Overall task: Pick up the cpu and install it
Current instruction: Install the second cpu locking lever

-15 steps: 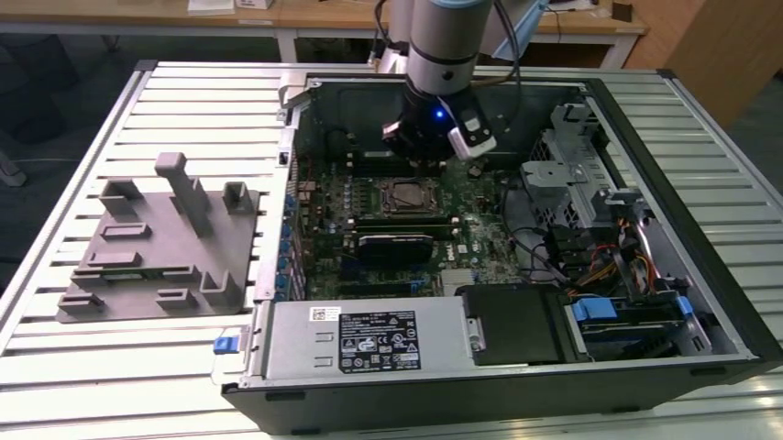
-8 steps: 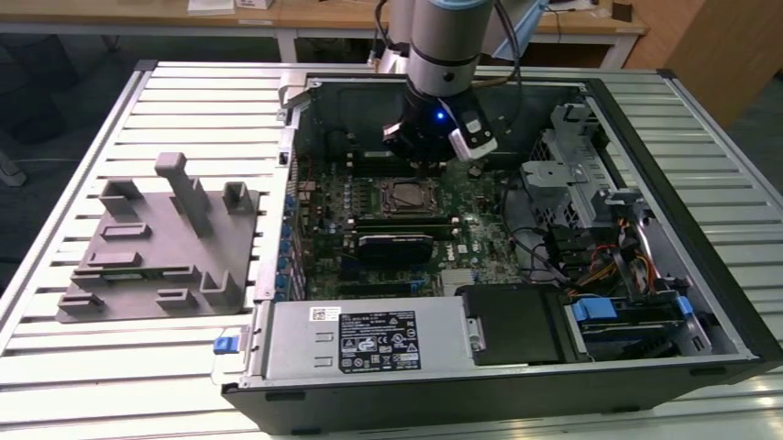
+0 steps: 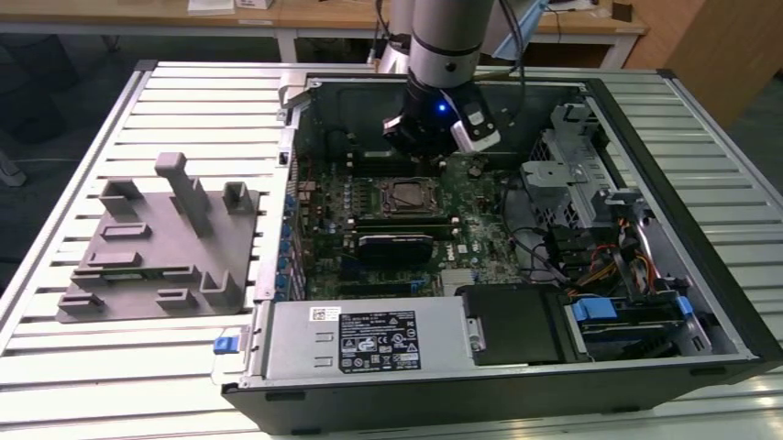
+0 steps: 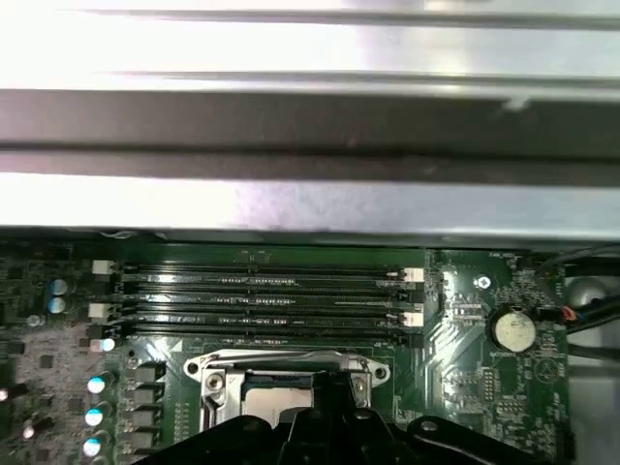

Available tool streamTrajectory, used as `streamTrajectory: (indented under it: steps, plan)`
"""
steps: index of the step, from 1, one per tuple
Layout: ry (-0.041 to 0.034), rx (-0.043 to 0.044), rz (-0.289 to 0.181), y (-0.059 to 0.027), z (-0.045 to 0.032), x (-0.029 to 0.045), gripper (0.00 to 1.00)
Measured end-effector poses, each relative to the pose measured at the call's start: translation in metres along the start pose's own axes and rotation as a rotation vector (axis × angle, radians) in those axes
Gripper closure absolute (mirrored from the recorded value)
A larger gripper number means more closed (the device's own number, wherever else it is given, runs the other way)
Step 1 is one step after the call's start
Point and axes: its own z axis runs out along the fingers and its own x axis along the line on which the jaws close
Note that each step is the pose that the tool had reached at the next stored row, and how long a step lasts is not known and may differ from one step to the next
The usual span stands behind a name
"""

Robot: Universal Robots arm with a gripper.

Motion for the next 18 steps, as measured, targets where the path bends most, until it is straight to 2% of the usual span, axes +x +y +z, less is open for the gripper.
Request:
streamTrajectory:
  steps: [2,7,18]
  plan:
    - [0.0000,0.0000,0.000,0.0002,-0.0036,0.0000,0.89]
    - [0.0000,0.0000,0.000,-0.0022,-0.0039,0.0000,0.89]
    - [0.0001,0.0001,0.000,-0.0193,-0.0062,0.0000,0.89]
